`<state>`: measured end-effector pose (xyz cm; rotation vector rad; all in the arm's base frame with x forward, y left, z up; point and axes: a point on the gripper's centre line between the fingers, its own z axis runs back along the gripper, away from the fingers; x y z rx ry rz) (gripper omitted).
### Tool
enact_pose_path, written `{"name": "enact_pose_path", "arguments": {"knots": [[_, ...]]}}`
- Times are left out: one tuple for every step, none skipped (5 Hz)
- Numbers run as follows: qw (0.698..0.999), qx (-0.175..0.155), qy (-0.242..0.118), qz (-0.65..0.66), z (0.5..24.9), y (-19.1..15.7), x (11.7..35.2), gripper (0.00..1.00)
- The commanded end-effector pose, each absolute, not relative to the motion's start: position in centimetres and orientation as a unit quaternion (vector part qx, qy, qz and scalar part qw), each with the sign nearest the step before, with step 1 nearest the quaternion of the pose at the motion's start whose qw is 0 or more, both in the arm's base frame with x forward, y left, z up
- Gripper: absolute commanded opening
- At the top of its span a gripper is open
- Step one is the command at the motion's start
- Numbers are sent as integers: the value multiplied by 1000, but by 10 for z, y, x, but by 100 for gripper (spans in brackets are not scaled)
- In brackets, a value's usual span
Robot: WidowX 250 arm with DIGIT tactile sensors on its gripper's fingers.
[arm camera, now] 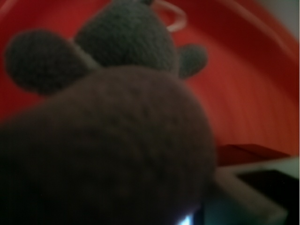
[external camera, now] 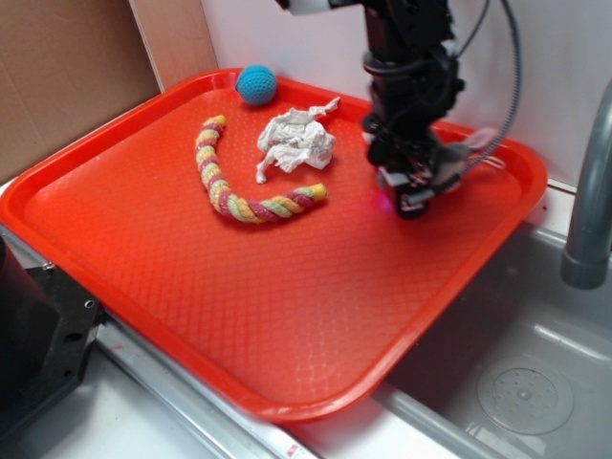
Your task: Grab the gray animal.
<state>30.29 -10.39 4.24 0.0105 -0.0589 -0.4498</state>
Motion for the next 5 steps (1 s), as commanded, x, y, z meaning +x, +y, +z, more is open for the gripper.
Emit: {"name": "enact_pose_path", "arguments": {"knots": [[999,-19,-11,-43,130,-54,256,0],[998,-37,2,44,152,-32,220,0],[996,-5,0,86,163,-26,191,0],[995,24,-18,98,163,-28,171,0],[994,20,-2,104,156,-30,174,0]]}}
